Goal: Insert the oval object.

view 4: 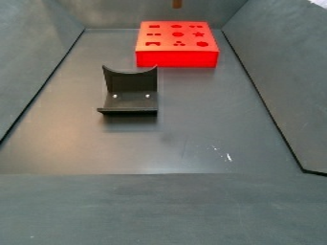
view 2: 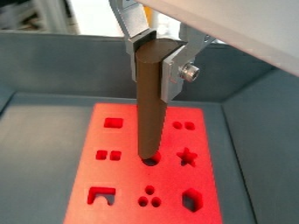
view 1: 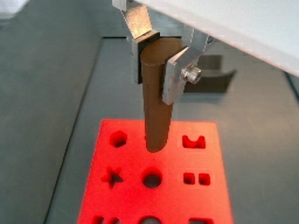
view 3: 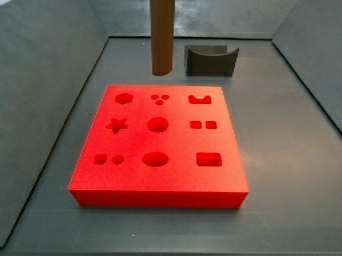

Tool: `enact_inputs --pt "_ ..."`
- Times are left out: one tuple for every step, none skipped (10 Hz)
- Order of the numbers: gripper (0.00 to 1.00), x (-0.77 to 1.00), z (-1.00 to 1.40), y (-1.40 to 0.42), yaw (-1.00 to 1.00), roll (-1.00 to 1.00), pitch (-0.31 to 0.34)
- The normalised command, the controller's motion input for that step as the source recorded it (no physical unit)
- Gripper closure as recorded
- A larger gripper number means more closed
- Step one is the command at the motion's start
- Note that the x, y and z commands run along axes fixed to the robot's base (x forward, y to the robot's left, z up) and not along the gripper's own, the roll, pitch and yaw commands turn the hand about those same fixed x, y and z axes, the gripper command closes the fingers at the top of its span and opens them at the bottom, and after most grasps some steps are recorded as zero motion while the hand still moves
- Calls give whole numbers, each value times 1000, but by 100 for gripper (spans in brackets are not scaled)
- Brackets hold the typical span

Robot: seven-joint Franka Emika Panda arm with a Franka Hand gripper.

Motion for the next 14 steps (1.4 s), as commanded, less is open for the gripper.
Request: enact_inputs --pt "100 0 -46 0 -1000 6 0" --pt "100 0 -34 0 -1000 7 0" --pt "100 0 -34 0 -1000 7 0" --pt "100 0 -34 0 -1000 7 0" --pt "100 0 -34 0 -1000 7 0" --pt "100 0 -31 0 -1000 11 0" --pt "100 0 -26 0 -1000 13 0" --pt "100 0 -23 0 -1000 14 0" --pt "100 0 -23 0 -1000 13 0" --pt "100 0 -26 0 -1000 11 0" --pt "100 0 -23 0 -1000 13 0" --pt "100 -17 23 -114 -917 47 0" --pt "100 0 0 54 0 -10 0" --pt "100 203 -111 -80 -111 -11 -1"
